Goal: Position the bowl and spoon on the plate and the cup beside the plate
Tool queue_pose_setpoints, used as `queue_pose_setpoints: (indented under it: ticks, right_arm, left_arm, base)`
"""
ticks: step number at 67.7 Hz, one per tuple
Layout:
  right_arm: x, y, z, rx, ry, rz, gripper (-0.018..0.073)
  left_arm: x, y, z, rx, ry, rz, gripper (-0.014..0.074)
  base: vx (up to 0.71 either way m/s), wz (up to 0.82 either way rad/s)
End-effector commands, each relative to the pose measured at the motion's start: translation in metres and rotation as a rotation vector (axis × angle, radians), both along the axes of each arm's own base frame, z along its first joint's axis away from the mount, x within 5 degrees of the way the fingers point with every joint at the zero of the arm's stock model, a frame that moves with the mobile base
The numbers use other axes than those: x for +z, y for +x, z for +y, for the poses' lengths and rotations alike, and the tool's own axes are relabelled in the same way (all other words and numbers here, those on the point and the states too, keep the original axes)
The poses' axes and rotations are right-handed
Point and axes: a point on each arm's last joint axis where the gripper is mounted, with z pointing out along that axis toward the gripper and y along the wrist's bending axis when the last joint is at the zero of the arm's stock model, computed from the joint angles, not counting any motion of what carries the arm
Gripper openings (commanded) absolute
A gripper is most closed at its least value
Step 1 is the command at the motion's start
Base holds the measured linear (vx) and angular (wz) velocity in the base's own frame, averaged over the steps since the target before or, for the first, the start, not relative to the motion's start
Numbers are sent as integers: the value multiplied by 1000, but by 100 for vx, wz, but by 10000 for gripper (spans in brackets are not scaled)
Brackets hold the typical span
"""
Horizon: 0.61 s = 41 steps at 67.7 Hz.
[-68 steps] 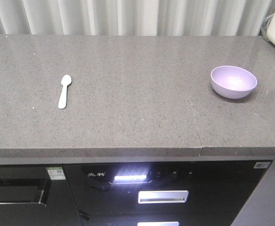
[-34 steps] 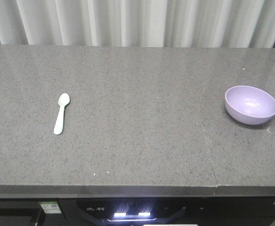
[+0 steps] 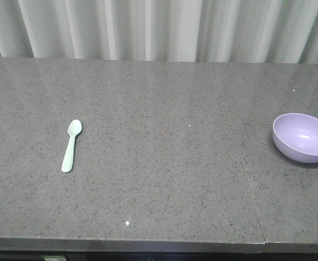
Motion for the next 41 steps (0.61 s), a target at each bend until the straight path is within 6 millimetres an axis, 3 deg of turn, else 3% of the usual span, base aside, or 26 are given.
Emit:
queue_pose_setpoints:
  ticks: [1, 41]
  right_arm:
    - [4, -1, 0, 2, -11, -79, -11]
    - [4, -1, 0, 2, -11, -79, -11]
  left_arm:
    - [13, -2, -1, -11, -26, -100, -6]
    - [13, -2, -1, -11, -26, -100, -6]
  base:
    - [5, 0]
    - [2, 1]
